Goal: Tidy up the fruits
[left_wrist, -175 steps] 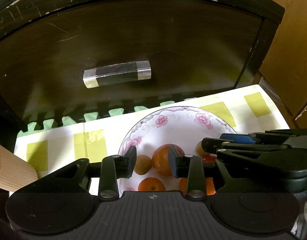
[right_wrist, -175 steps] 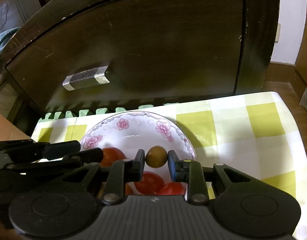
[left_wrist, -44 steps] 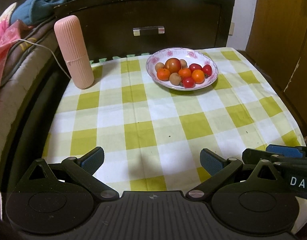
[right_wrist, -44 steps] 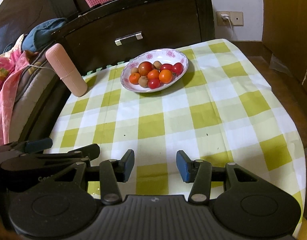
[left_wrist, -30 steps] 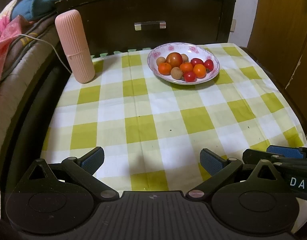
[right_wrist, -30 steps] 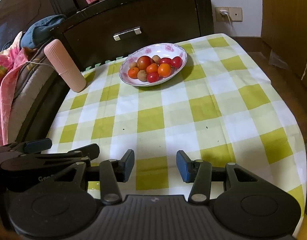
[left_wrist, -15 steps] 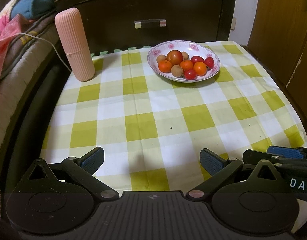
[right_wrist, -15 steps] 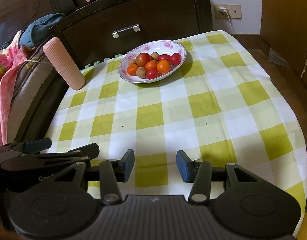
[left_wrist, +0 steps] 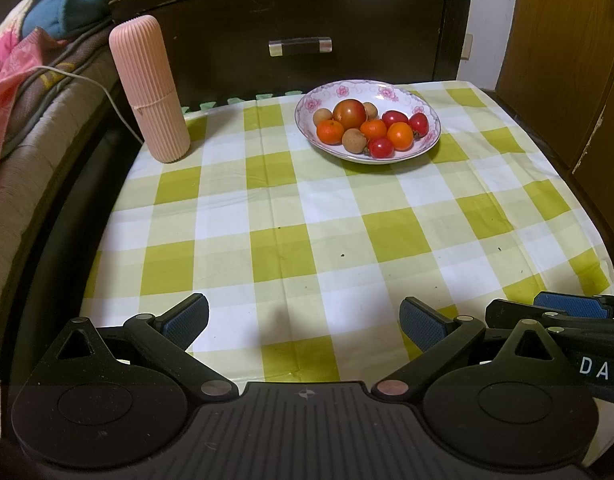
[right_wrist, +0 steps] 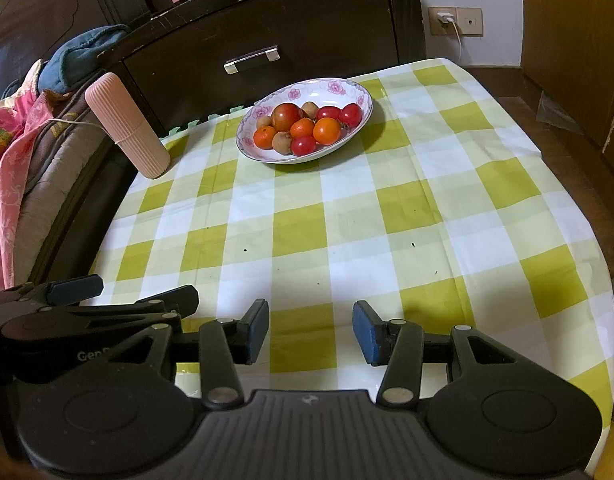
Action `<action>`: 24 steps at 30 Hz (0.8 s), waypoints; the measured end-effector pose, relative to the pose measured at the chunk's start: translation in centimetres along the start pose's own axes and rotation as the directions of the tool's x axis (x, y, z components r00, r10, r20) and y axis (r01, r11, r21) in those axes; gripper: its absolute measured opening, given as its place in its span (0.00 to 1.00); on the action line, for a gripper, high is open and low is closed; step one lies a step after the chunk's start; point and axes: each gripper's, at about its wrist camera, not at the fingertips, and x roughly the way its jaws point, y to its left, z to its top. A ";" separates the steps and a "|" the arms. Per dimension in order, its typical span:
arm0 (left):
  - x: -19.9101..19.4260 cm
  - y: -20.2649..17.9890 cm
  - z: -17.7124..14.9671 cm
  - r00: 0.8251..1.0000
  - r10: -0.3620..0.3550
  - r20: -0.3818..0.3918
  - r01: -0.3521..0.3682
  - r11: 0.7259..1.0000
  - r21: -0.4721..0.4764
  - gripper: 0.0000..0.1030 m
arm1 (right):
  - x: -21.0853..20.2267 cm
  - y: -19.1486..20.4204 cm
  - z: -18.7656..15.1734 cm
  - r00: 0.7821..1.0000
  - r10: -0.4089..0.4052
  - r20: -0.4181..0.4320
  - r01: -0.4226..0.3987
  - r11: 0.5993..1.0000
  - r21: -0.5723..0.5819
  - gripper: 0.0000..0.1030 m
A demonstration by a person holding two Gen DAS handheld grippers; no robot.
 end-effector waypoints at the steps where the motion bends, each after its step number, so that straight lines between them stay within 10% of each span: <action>1: 0.0 0.0 0.0 1.000 0.000 0.000 0.000 1.000 -0.001 0.99 | 0.0 0.0 0.0 1.000 0.000 0.000 0.000 1.000 0.001 0.43; 24: 0.0 0.3 -0.1 1.000 -0.002 0.004 0.002 1.000 -0.004 0.99 | 0.1 0.1 -0.2 1.000 0.004 -0.004 -0.004 1.000 -0.006 0.43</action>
